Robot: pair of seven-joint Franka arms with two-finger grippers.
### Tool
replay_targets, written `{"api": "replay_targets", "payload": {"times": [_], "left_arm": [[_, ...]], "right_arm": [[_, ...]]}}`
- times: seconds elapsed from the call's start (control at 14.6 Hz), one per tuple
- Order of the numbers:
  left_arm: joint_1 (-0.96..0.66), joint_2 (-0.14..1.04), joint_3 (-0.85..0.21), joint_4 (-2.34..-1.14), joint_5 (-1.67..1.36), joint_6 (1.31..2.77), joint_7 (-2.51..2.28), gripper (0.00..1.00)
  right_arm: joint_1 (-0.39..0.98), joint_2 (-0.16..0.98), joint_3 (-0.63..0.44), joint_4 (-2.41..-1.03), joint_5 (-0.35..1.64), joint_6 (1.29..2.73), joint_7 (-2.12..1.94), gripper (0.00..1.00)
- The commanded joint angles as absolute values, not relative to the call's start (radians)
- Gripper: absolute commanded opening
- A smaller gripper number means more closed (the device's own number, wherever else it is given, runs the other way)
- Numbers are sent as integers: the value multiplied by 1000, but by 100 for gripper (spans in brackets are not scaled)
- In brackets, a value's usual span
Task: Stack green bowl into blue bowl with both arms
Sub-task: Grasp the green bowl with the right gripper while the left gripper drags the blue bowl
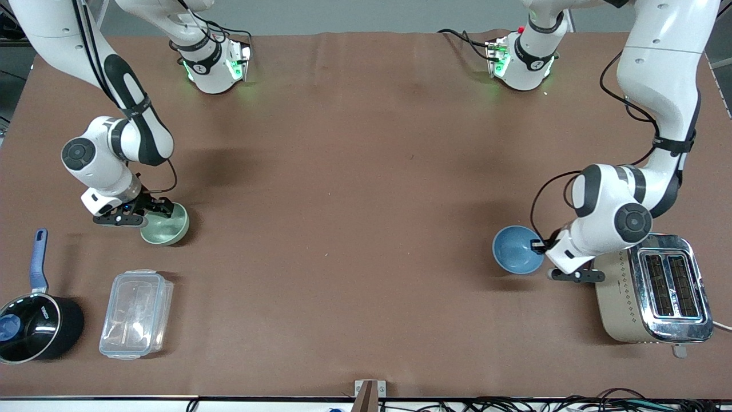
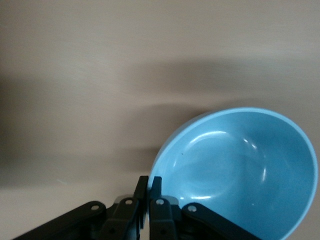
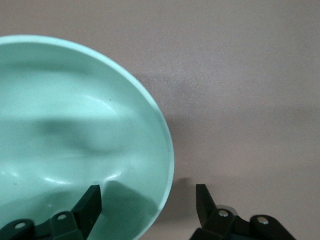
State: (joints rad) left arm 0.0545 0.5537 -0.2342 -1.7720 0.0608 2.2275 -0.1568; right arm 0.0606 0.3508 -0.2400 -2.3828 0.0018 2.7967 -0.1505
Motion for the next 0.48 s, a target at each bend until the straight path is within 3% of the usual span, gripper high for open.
{"api": "replay_targets", "payload": {"times": [0.0, 0.14, 0.41], "left_arm": [[43, 505, -395, -1760, 66, 2151, -404, 0], [8, 520, -492, -1731, 83, 2152, -614, 0], [-176, 584, -497, -1666, 83, 2172, -817, 0]], "right_arm": [[63, 328, -239, -2393, -6, 2789, -138, 26], [63, 325, -238, -2390, 5, 2781, -135, 8], [61, 304, -238, -2336, 29, 2665, -130, 0]]}}
